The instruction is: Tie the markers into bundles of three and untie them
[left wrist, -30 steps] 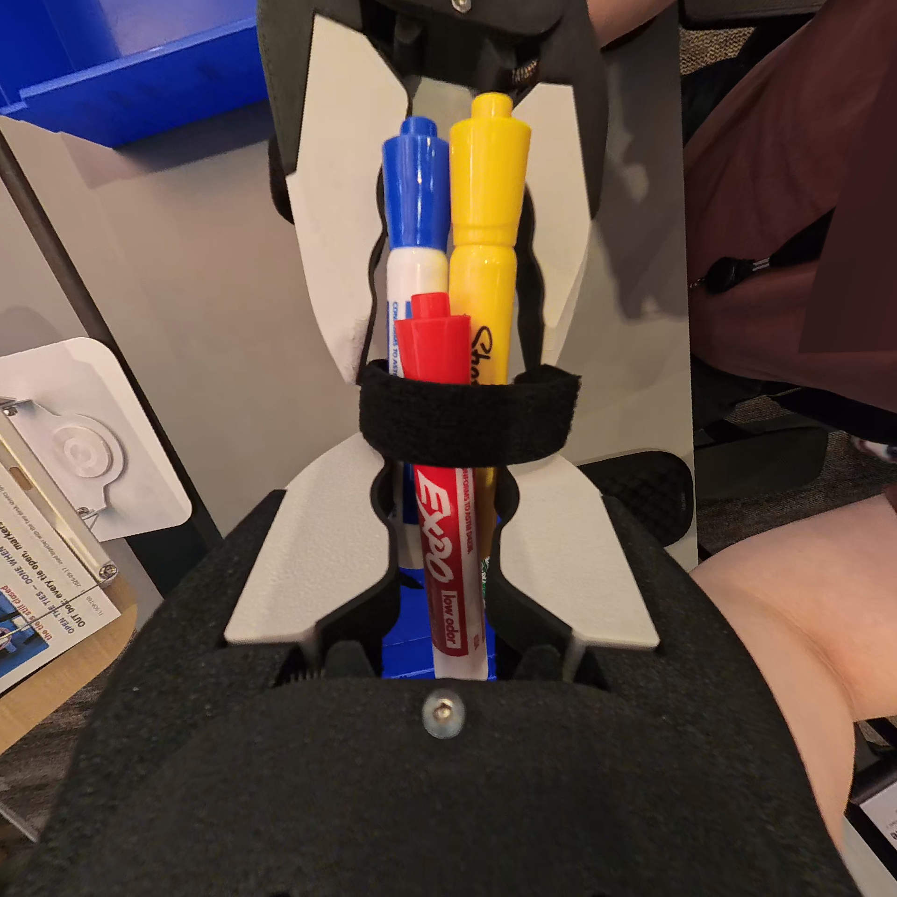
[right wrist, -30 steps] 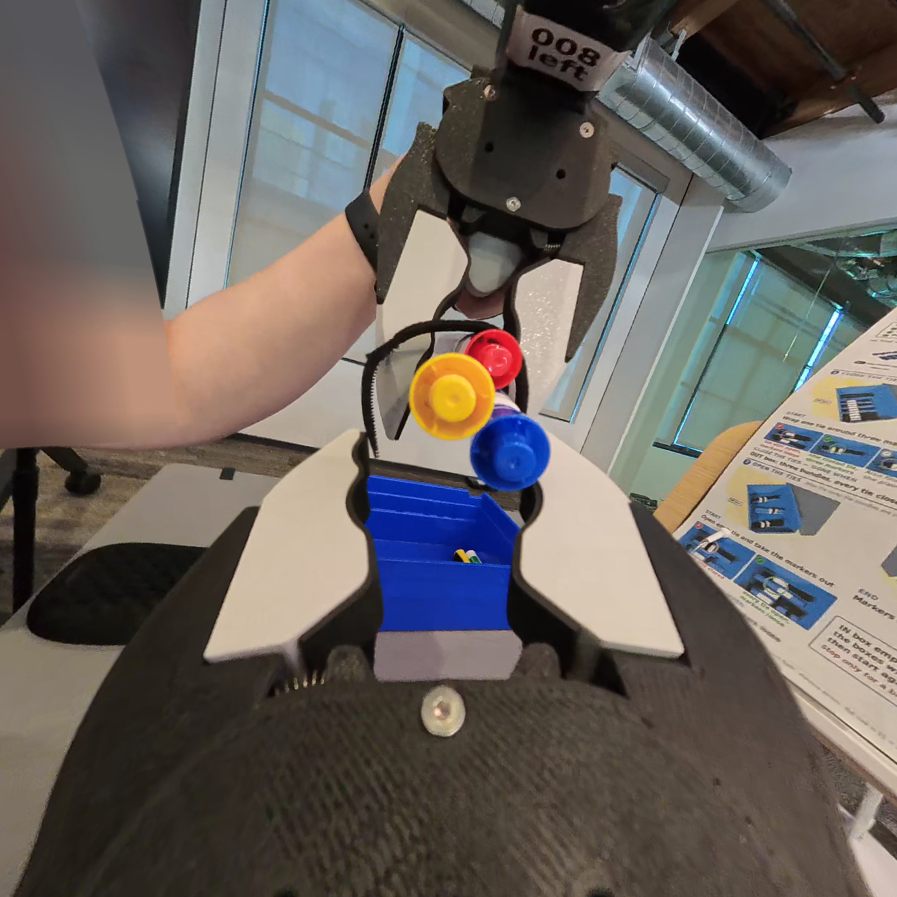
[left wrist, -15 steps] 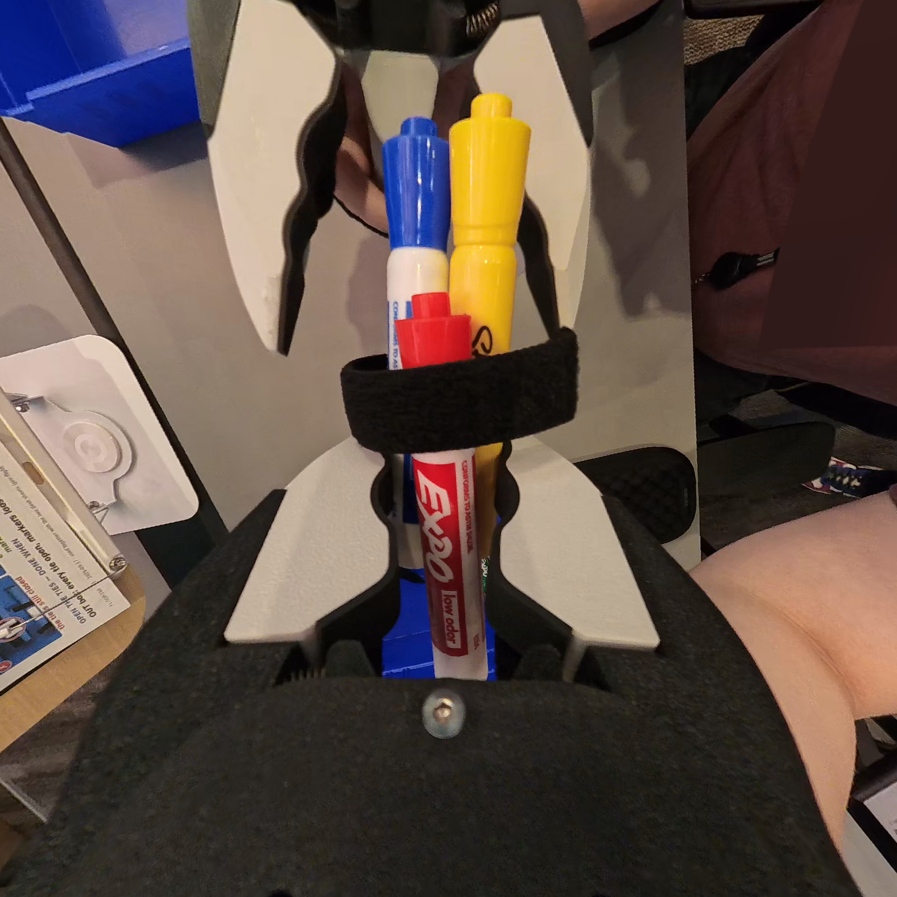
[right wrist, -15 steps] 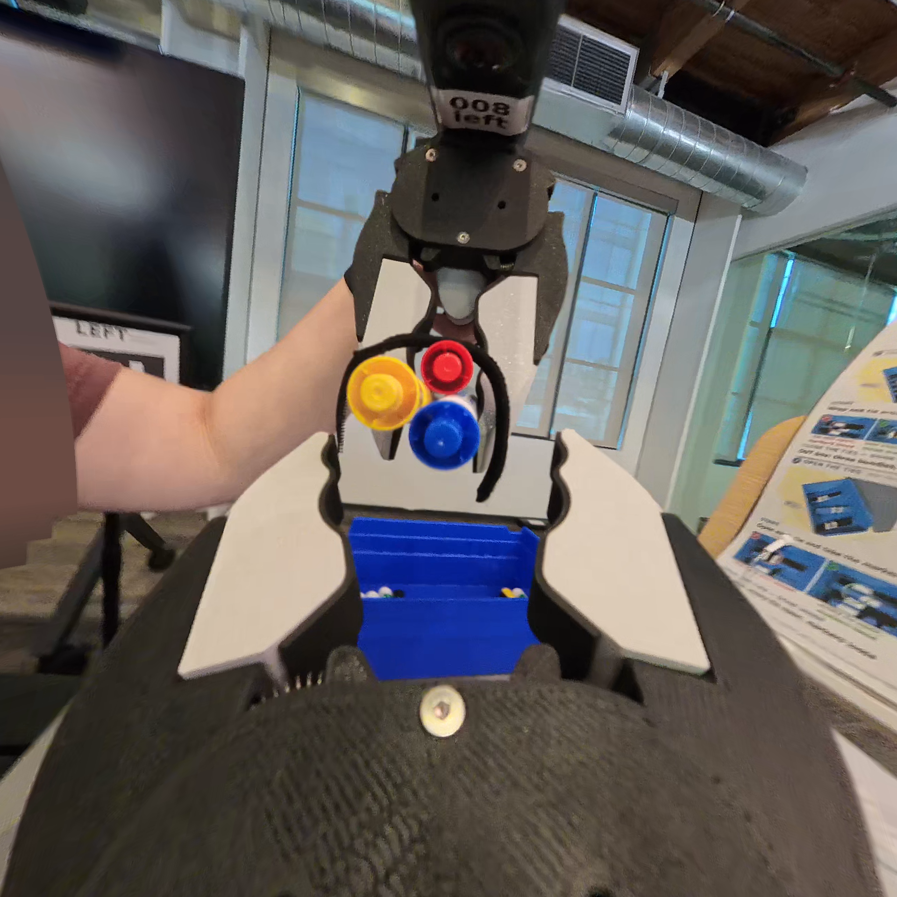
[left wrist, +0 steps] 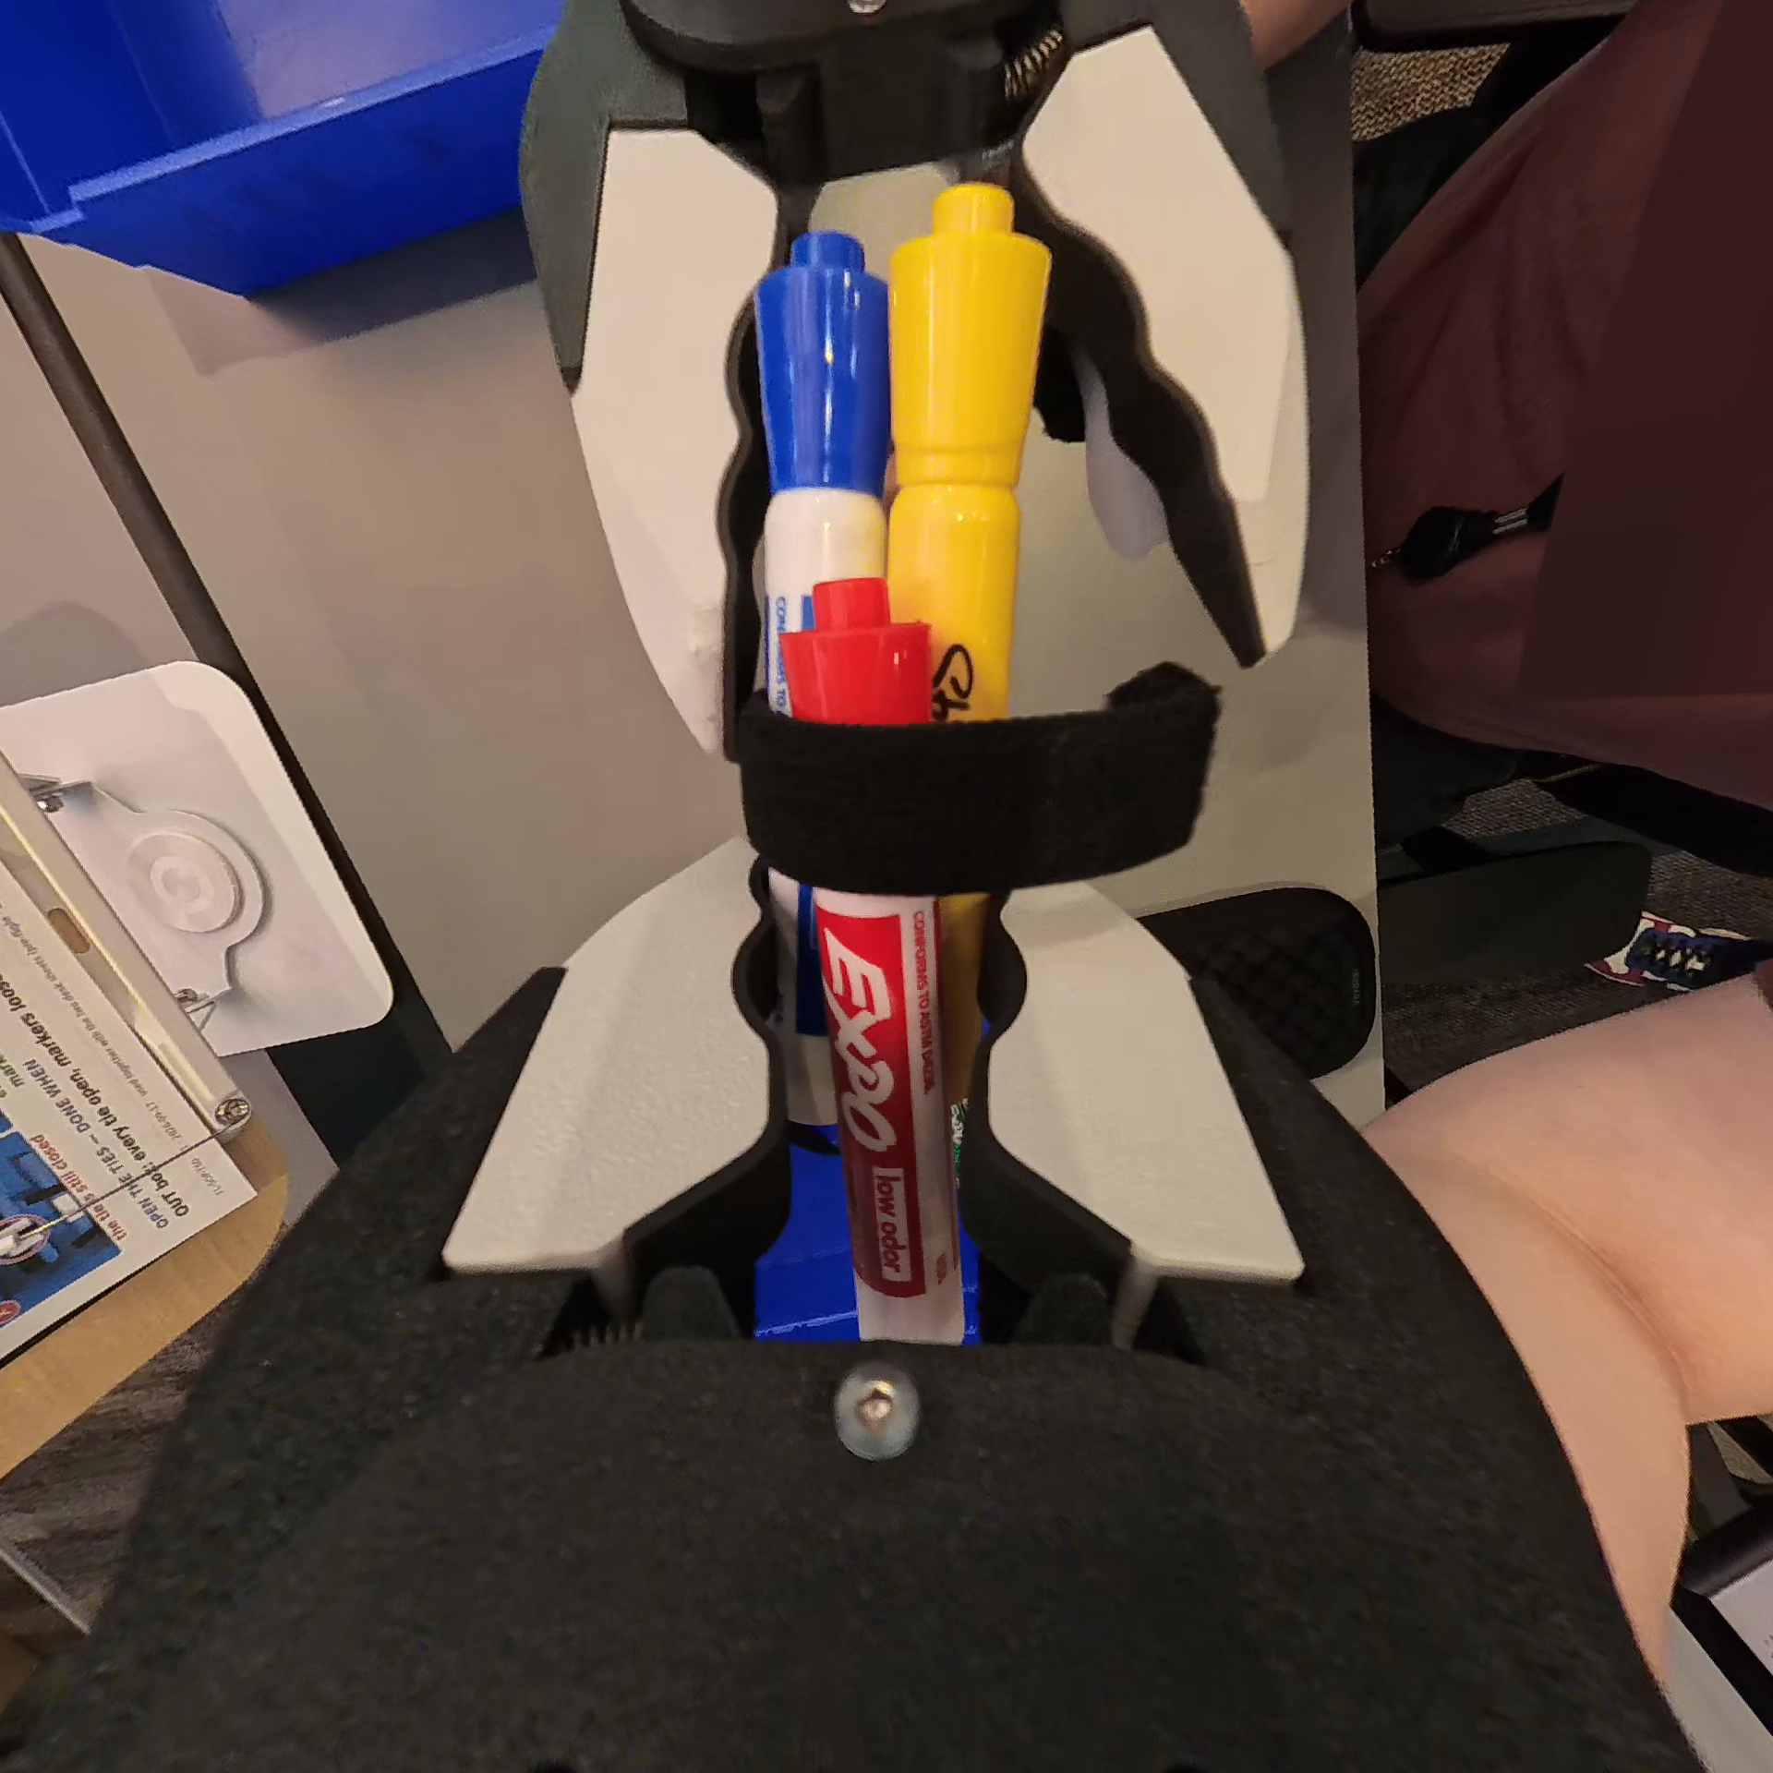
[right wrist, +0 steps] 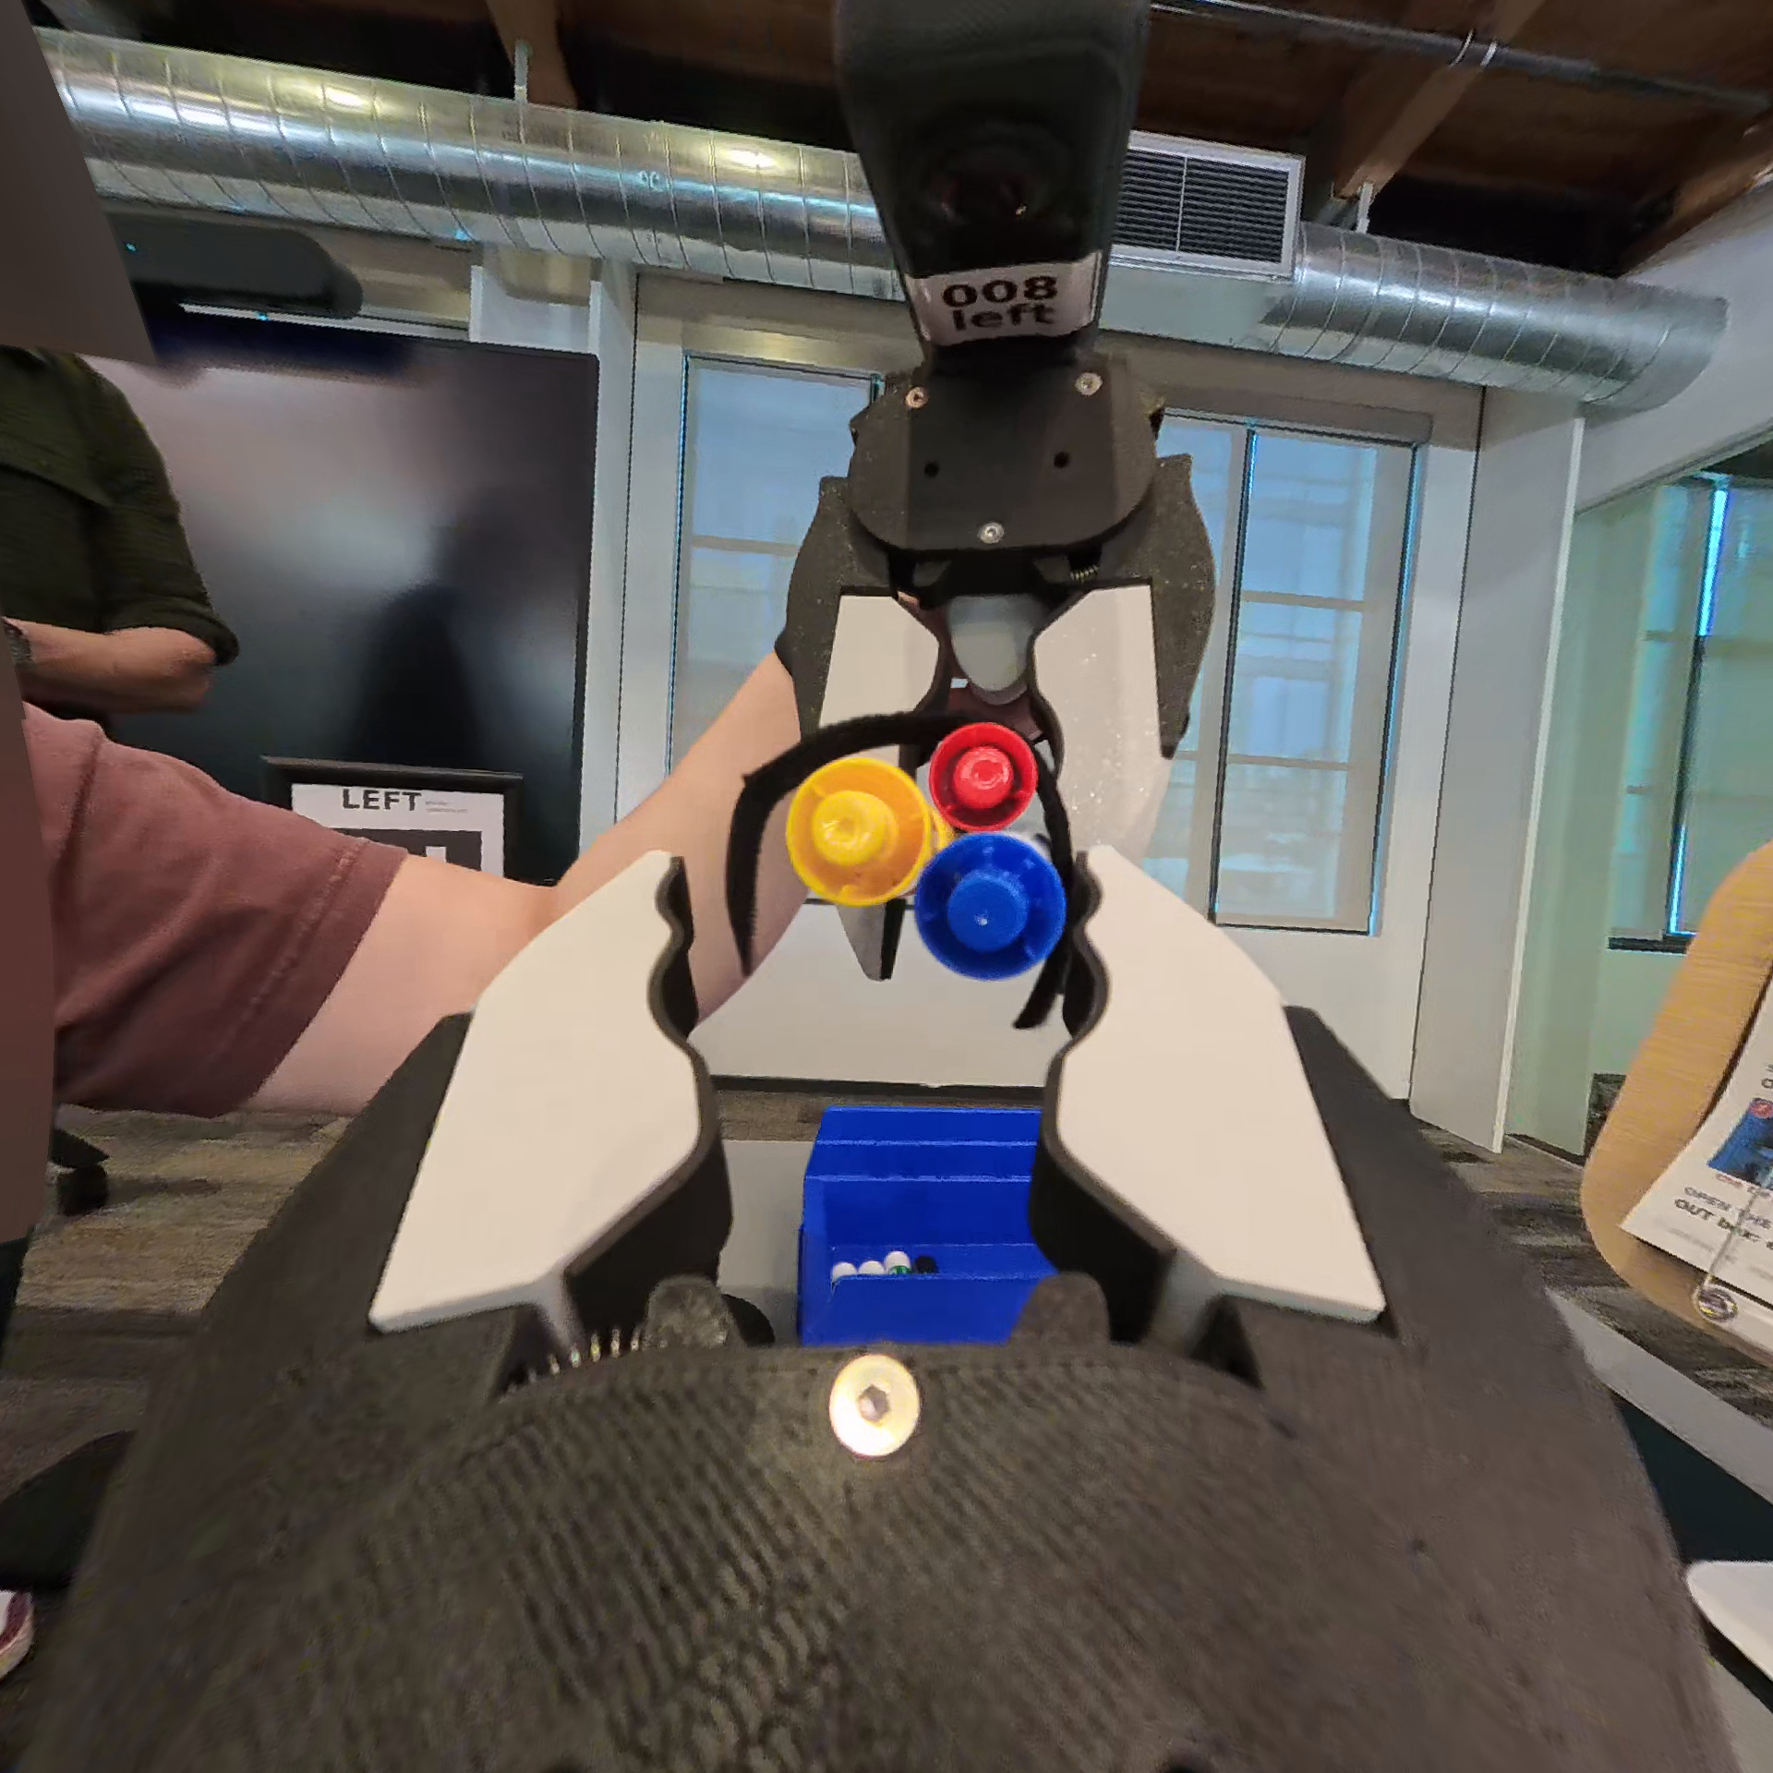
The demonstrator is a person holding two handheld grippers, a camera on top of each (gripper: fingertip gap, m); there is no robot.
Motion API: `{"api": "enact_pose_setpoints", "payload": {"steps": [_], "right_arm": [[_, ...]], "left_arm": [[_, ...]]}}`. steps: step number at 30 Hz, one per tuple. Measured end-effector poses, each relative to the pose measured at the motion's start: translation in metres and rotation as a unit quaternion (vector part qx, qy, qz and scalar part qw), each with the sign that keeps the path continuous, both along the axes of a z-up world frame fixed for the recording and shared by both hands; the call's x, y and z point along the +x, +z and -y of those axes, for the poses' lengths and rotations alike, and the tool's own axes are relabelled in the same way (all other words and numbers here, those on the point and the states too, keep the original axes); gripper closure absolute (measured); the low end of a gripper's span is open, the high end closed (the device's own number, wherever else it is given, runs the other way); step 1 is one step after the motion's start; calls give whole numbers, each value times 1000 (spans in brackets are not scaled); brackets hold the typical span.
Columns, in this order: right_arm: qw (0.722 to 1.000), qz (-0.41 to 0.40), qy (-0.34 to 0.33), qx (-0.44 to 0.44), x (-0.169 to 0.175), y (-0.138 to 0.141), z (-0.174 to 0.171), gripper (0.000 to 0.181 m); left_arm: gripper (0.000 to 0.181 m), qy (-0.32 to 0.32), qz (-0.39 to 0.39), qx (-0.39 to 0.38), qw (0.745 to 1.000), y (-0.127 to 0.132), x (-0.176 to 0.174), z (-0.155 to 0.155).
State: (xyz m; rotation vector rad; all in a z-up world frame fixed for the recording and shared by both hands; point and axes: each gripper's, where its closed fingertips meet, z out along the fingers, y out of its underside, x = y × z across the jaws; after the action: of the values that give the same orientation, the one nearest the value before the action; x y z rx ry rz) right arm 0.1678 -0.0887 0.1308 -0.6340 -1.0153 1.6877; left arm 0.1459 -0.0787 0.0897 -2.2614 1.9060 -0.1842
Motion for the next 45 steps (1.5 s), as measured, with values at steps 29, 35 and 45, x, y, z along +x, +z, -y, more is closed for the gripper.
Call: {"api": "enact_pose_setpoints", "payload": {"steps": [29, 35, 45], "right_arm": [[997, -2, -62, -55, -9, 3, -13, 98], [994, 30, -69, -75, -13, -4, -16, 93], [991, 48, -58, -107, -11, -2, -6, 88]], "left_arm": [[143, 1, -5, -3, 1000, -3, 2, -1], [142, 2, -4, -1, 1000, -2, 0, -1], [143, 6, -3, 0, 1000, -1, -2, -1]]}}
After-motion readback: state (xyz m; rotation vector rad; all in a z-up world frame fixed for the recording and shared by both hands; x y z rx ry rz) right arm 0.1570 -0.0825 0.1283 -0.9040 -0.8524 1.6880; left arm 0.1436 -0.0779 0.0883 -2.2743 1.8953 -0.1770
